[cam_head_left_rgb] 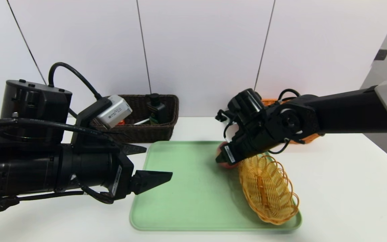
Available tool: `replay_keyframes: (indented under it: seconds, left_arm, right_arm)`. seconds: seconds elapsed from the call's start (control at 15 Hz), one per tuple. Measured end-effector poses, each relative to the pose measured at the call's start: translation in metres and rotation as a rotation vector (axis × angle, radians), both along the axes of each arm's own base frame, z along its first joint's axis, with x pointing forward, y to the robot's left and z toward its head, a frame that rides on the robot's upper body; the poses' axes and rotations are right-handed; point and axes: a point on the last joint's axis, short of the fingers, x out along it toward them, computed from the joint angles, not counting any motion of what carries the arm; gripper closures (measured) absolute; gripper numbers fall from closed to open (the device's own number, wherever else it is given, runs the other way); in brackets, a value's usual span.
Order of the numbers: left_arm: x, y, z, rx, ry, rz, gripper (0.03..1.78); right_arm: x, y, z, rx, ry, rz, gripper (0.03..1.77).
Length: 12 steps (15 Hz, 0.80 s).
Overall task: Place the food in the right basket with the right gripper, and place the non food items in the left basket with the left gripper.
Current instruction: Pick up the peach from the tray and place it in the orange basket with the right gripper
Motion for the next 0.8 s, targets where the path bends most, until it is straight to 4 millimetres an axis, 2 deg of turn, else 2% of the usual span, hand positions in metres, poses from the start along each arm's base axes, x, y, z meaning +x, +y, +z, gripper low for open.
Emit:
replay_keyframes:
  seconds: [0.2,0.33,0.6,0.8]
  left_arm:
    - [0.0,0.0,0.001,-0.001,-0.002,0.001,0.12]
    - [-0.001,0.001,0.001,-0.002,-0.003,0.0,0.12]
    - [-0.002,0.001,0.001,-0.003,-0.005,0.0,0.12]
    - [-0.002,0.001,0.001,-0.002,-0.004,0.001,0.12]
  right_arm:
    - [-0.001,-0.001,0.003,0.004,-0.007,0.0,0.65]
    - [-0.004,-0.002,0.012,0.021,-0.029,0.003,0.66]
    - [-0.016,-0.012,0.054,0.104,-0.166,0.016,0.67]
    - [-0.031,-0.028,0.093,0.156,-0.284,0.015,0.67]
